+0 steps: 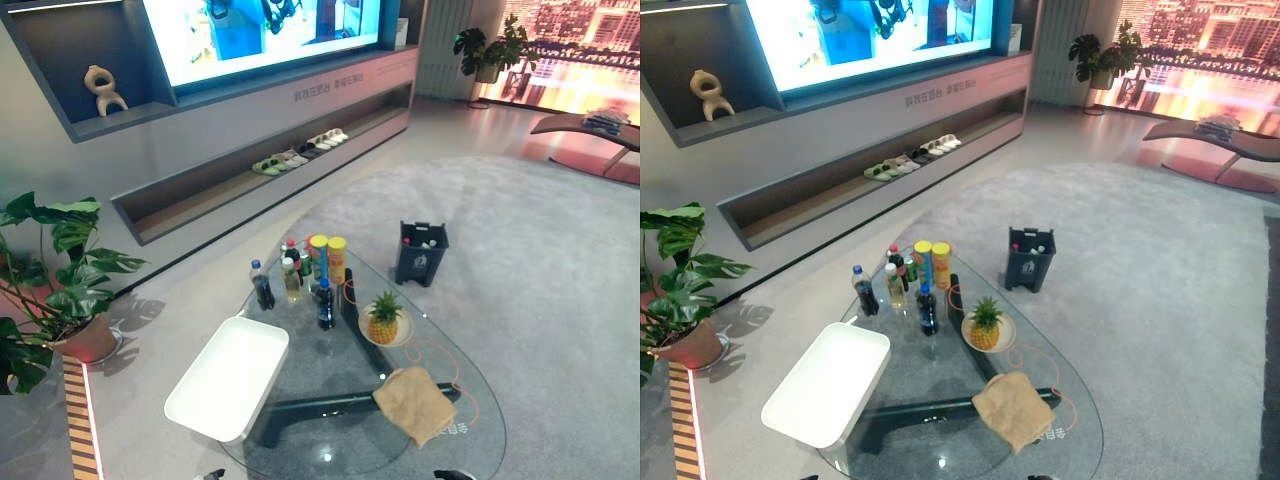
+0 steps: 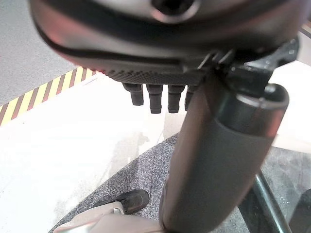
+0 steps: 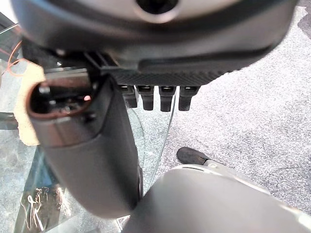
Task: Wipe the table with a cloth and put it in the basket.
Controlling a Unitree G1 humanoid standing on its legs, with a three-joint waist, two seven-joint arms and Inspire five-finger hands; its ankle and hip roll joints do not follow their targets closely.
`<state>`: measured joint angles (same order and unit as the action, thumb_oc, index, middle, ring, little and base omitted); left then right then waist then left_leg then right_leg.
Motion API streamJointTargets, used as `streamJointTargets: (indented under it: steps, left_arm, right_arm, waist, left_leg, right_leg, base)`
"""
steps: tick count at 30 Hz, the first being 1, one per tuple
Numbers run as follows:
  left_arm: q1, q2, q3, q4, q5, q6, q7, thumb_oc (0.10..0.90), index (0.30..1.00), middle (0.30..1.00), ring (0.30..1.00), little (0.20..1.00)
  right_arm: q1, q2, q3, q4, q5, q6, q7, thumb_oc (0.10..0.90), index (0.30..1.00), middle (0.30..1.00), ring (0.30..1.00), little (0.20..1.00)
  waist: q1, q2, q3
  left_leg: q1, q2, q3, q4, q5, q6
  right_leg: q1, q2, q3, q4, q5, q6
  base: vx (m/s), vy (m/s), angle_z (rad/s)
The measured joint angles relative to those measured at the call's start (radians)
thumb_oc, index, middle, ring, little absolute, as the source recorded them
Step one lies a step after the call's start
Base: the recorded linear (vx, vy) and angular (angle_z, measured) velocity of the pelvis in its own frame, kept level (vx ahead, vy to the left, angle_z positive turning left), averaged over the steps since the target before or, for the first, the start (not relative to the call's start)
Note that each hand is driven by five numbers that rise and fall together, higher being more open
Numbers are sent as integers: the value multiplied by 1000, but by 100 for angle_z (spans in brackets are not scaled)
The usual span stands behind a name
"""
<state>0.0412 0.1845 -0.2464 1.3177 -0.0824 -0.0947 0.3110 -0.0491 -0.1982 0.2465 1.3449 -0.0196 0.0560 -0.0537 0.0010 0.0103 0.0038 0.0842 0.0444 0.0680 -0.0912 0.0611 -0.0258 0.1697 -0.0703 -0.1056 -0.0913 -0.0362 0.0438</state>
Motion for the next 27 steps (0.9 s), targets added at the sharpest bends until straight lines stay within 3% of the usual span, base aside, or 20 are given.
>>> streamJointTargets:
  steps: [17, 22, 27]
  left_arm:
    - [-6, 0, 0, 0, 0, 0, 2, 800, 900, 900, 900, 900]
    - [-8, 1, 1, -1, 0, 1, 2, 800, 900, 900, 900, 900]
    - [-10, 3, 5, -2, -3, 0, 1, 800, 900, 900, 900, 900]
  right_arm:
    - [-6, 1, 0, 0, 0, -1, -14, 800, 900, 900, 900, 900]
    - [1, 1, -1, 1, 1, -8, -80, 800, 900, 900, 900, 900]
    - [24, -4, -13, 2, 8, -59, -183, 800, 900, 900, 900, 900]
  waist:
    - [-1, 0, 17]
    - [-1, 0, 23]
    - [-3, -2, 34]
  left_leg:
    - [0, 0, 1, 3, -1, -1]
    - [0, 1, 4, 4, -1, -1]
    - [0, 2, 10, 4, -2, -1]
  right_leg:
    - [0, 0, 0, 0, 0, 0]
    - [-2, 0, 1, 0, -1, 0]
    - [-6, 0, 4, 1, 0, 0]
  base:
    - [0, 0, 0]
    - [0, 0, 0]
    - [-4, 14, -4]
